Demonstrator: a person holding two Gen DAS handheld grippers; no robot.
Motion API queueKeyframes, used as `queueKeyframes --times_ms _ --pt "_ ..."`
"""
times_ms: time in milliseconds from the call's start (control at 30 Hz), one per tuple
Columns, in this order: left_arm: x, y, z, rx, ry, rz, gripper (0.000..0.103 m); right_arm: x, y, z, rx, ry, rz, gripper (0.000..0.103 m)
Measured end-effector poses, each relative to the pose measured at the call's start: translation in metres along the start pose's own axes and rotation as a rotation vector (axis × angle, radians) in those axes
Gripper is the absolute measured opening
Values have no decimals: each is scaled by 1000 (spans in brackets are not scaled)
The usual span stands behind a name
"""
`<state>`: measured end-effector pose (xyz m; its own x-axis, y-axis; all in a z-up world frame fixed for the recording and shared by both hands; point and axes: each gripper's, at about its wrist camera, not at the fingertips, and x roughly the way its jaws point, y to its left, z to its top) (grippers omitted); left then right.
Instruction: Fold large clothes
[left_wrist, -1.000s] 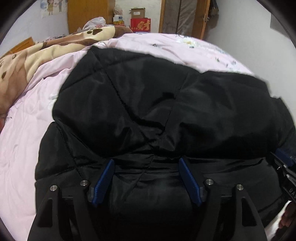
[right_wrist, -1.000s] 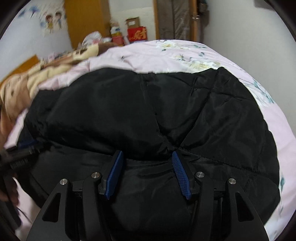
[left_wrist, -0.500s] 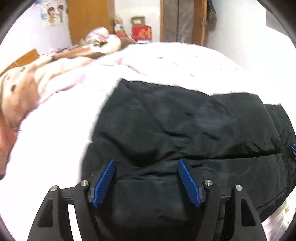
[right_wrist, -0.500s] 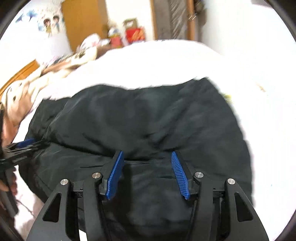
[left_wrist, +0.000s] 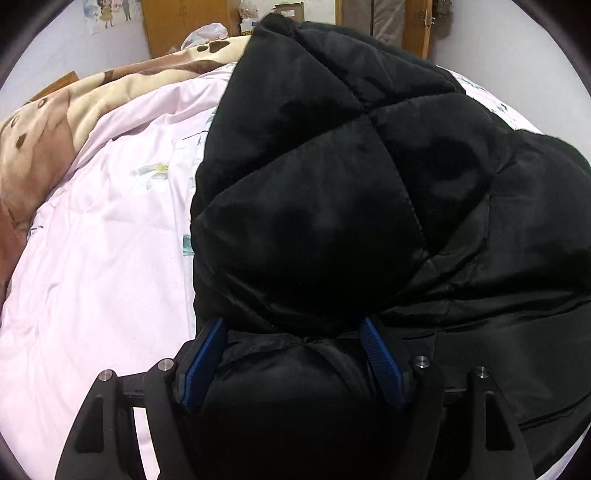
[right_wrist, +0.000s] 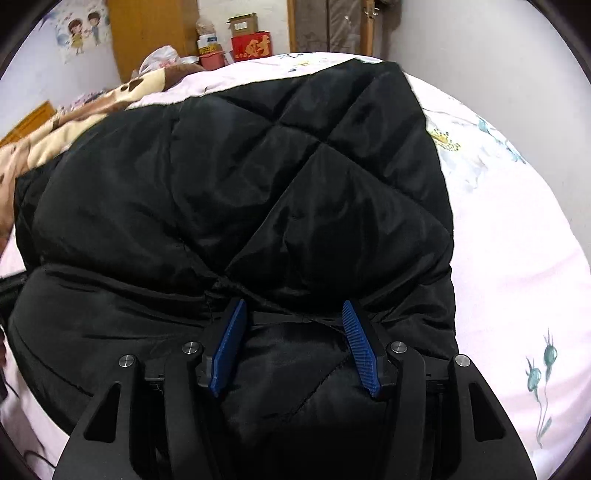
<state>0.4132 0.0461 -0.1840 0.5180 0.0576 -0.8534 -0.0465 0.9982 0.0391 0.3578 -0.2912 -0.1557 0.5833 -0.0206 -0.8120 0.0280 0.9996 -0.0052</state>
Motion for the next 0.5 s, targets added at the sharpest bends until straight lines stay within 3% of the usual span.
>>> queueKeyframes --times_ms 200,400,500 --pt "-14 3 17 7 47 -10 75 -10 -3 14 19 27 19 54" --pt "-49 32 31 26 -5 -137 74 -51 -13 32 3 -29 100 56" --pt "-54 48 37 32 13 -168 74 -63 -24 35 2 -28 106 56"
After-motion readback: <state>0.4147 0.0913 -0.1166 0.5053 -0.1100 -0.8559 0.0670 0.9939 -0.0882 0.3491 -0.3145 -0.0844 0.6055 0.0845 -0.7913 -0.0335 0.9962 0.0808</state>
